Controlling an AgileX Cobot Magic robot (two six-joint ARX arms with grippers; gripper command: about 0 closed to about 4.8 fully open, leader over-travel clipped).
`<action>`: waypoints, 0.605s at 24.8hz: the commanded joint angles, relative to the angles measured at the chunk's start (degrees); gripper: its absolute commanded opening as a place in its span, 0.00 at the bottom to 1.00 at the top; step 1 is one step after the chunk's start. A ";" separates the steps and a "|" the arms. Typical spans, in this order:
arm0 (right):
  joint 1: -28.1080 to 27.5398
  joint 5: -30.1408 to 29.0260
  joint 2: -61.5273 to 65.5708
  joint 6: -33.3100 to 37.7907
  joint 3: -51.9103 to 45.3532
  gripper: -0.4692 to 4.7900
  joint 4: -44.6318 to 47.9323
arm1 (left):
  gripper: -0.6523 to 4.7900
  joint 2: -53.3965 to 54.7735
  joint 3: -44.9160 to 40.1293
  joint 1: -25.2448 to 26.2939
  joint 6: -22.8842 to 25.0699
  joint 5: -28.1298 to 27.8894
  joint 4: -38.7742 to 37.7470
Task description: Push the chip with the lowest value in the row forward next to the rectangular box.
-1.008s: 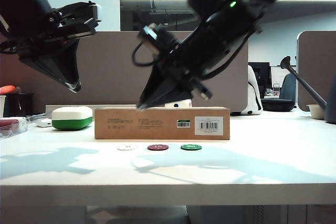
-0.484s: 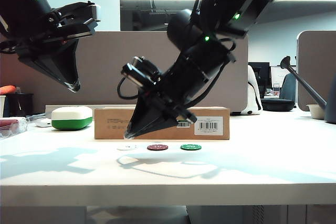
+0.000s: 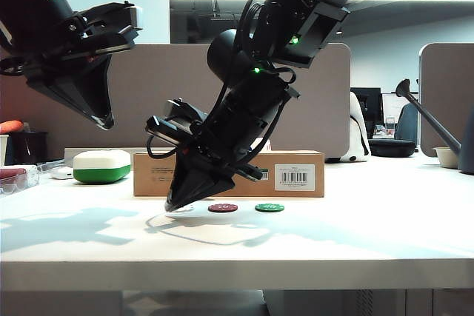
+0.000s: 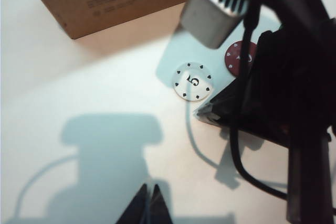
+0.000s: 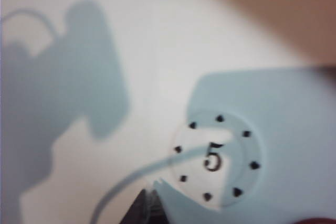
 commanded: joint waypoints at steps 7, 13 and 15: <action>0.02 5.05 0.02 -0.07 0.42 0.07 0.72 | 0.11 -0.15 0.20 -0.09 0.20 0.00 0.52; 0.13 5.25 0.02 -0.07 0.42 0.07 1.01 | 0.11 -0.15 0.20 -0.09 0.20 0.00 0.52; 0.13 5.29 0.02 -0.04 0.42 0.07 1.42 | 0.11 -0.15 0.20 -0.09 0.20 0.00 0.52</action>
